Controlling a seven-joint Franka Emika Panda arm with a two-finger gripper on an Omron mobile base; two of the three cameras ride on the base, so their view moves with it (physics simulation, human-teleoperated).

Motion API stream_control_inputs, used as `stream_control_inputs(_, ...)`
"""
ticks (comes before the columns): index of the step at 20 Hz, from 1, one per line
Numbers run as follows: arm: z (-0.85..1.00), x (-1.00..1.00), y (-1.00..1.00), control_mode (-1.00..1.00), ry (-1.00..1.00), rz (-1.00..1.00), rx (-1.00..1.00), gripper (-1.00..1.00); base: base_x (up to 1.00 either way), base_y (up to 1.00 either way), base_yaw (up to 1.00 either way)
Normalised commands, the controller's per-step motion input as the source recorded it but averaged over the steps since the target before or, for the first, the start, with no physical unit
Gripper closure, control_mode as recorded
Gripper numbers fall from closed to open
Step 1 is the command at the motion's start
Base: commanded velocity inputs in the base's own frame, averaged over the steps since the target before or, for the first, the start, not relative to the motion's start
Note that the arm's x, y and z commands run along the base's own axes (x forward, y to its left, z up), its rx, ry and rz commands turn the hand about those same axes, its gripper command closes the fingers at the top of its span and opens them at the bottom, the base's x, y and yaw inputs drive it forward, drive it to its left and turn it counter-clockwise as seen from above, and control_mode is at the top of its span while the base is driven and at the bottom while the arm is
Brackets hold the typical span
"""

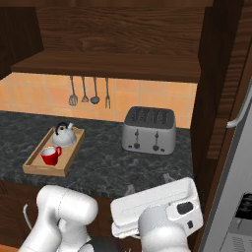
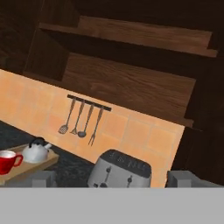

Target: Pick the kettle from the counter and place it on the tray. Then pick the mug from the cabinet and place it on the tray. Then close the cabinet doors.

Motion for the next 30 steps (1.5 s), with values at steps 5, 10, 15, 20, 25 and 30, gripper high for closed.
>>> stream_control_inputs(5,0.24,-0.01,-0.66,-1.00,-0.12,-0.06,0.00,-1.00,0.00,0.00,0.00)
stream_control_inputs(10,0.28,0.02,-0.66,-1.00,-0.14,-0.01,0.00,-1.00,0.00,0.00,0.00)
stream_control_inputs(15,0.24,0.02,-0.58,-1.00,-0.11,0.00,0.00,-1.00,0.00,0.00,0.00)
stream_control_inputs(20,0.06,0.11,-0.37,-1.00,-0.03,0.00,0.00,-1.00,0.00,0.00,0.00)
stream_control_inputs(25,0.00,0.27,-0.14,-1.00,0.00,0.00,-0.04,-1.00,0.00,0.00,0.00)
stream_control_inputs(30,0.00,0.28,-0.04,-1.00,0.00,0.04,-0.01,-1.00,0.00,0.00,0.00)
